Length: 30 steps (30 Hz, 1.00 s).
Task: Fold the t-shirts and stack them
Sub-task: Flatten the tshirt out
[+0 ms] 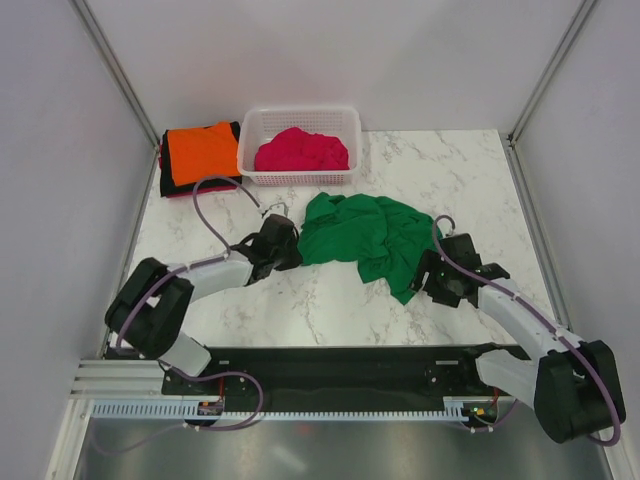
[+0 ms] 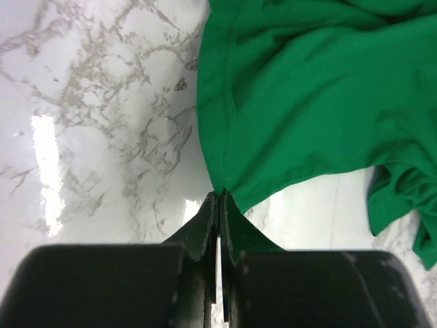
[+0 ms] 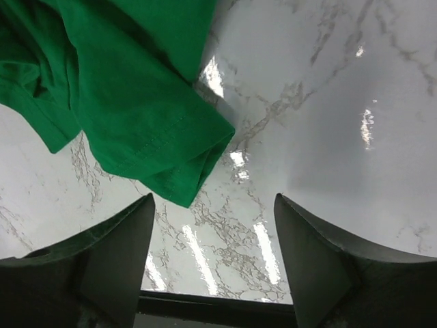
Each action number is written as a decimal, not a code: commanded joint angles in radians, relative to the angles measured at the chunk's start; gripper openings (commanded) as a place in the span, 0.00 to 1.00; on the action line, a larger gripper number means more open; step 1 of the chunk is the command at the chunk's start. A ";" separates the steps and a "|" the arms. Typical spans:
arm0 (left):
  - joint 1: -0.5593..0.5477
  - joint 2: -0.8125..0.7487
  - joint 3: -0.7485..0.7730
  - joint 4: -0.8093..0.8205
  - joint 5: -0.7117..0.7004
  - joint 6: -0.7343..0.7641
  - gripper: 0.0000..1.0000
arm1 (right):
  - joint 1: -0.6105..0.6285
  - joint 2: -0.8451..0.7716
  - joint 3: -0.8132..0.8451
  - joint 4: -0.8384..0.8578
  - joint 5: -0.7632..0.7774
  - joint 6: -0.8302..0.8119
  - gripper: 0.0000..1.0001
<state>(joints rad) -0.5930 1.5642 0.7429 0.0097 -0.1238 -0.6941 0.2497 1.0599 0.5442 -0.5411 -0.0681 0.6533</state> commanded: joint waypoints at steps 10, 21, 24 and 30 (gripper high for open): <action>0.065 -0.335 -0.126 -0.082 -0.063 -0.042 0.02 | 0.082 0.215 -0.026 0.257 0.010 0.028 0.62; 0.121 -0.460 -0.166 -0.120 -0.008 -0.044 0.02 | 0.091 0.247 -0.006 0.244 0.054 0.023 0.00; 0.121 -0.567 -0.107 -0.236 -0.016 -0.035 0.02 | 0.091 0.183 0.109 0.047 0.143 0.000 0.00; 0.121 -0.812 0.116 -0.503 -0.062 0.036 0.02 | 0.089 -0.018 0.480 -0.290 0.271 -0.073 0.00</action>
<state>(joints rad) -0.4770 0.8581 0.7017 -0.3538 -0.1440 -0.7071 0.3378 1.1595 0.8120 -0.6281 0.0891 0.6456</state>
